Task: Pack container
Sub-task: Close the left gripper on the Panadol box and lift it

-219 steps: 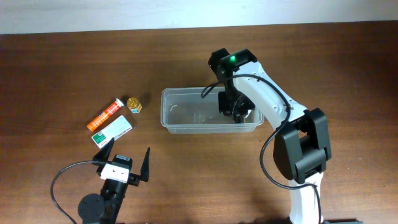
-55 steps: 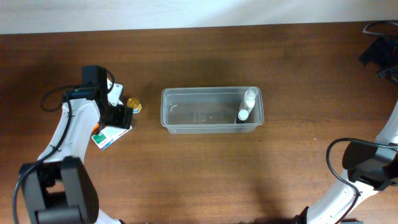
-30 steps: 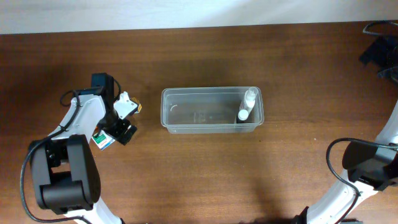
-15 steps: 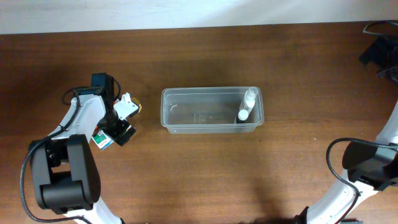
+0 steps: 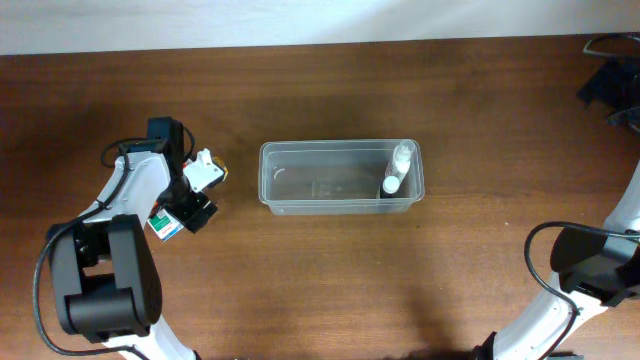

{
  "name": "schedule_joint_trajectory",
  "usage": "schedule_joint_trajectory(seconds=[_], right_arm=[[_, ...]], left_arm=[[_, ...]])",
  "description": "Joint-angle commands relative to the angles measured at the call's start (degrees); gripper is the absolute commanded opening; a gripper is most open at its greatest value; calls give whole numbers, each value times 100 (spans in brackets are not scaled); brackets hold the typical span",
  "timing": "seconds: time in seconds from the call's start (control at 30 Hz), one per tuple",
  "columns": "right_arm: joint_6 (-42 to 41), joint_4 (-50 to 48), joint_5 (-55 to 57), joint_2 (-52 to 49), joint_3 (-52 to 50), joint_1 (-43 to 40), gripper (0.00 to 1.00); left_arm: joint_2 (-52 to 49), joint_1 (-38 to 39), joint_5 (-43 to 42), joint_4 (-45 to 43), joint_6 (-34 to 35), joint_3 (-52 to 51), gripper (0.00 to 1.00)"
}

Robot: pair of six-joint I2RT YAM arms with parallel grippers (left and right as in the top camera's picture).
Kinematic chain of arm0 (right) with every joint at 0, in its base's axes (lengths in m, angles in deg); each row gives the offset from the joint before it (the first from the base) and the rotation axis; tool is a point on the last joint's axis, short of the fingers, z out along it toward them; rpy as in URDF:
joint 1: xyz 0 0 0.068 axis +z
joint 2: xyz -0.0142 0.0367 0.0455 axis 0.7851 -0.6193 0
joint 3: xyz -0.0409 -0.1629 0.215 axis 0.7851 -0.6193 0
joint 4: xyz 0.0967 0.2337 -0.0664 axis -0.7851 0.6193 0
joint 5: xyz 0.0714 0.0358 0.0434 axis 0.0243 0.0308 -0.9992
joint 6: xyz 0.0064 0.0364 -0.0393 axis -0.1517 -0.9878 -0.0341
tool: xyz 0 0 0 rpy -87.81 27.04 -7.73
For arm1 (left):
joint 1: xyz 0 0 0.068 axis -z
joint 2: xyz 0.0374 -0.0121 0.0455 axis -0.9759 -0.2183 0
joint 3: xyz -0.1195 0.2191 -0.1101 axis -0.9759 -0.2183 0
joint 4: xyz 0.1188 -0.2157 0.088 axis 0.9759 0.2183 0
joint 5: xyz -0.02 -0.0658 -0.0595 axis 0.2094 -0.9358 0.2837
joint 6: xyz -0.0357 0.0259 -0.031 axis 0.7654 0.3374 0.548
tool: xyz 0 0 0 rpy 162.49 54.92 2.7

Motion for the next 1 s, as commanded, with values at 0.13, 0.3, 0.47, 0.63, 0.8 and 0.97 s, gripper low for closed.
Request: schedule_joint_trajectory(seconds=[0.13, 0.3, 0.47, 0.63, 0.8, 0.97], right_arm=[[35, 31, 94, 107, 76, -15, 98], [35, 31, 94, 107, 76, -15, 98], [35, 31, 94, 107, 76, -15, 98], [35, 31, 94, 107, 76, -15, 98], [35, 31, 94, 107, 76, -15, 98], [35, 31, 94, 107, 76, -15, 98]], left_arm=[[-376, -9, -87, -13, -42, -20, 93], [-527, -9, -177, -85, 83, -20, 93], [-529, -9, -463, -146, 219, -20, 85], [-529, -9, -890, -153, 330, -20, 66], [-529, -9, -887, -238, 885, -20, 55], [-529, -9, -885, -343, 1683, -20, 52]])
